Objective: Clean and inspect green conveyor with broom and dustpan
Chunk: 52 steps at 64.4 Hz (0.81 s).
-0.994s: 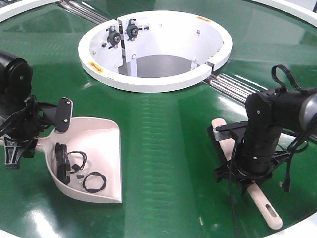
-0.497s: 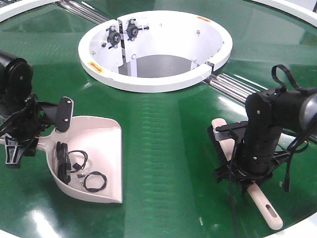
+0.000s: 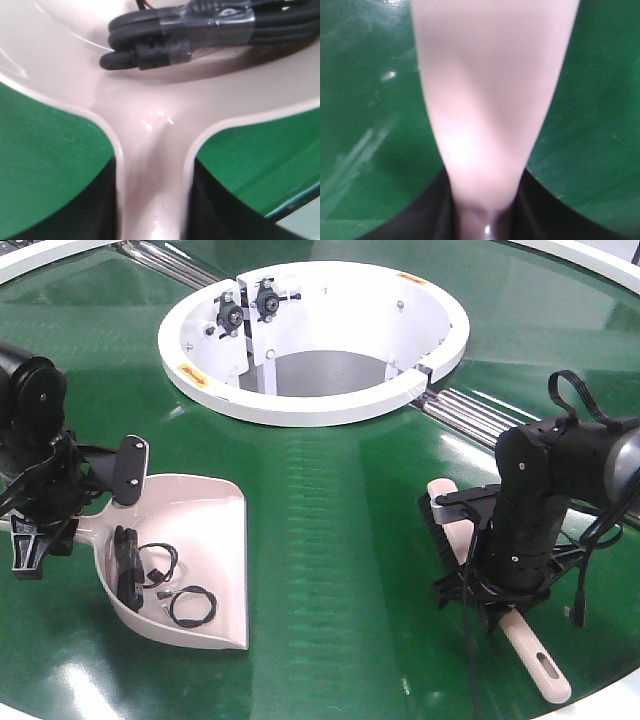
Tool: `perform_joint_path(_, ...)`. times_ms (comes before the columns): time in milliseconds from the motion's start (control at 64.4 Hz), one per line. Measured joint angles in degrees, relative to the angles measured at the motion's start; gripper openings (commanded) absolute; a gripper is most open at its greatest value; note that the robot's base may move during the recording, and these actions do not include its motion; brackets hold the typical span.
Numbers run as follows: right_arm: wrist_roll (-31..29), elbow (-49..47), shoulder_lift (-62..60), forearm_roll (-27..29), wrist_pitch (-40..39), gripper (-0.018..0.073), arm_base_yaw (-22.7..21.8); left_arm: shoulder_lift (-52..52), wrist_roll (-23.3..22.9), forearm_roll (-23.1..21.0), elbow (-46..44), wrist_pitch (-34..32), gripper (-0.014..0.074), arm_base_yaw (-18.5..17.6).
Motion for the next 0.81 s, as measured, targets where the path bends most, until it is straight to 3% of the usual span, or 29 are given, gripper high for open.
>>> perform_joint_path(326, 0.00, 0.00, 0.00, 0.00, 0.00, -0.0004, 0.00, 0.00, -0.06, -0.07, 0.00, 0.49, 0.0090, 0.00)
perform_joint_path(636, 0.00, 0.00, 0.00, 0.00, 0.00, 0.0007, 0.00, 0.00, -0.30, -0.86, 0.00, 1.14, 0.0323, 0.00)
perform_joint_path(807, 0.00, 0.00, 0.00, 0.00, 0.05, 0.0065, 0.00, 0.00, -0.30, -3.17, 0.00, 1.11, 0.0433, 0.00)
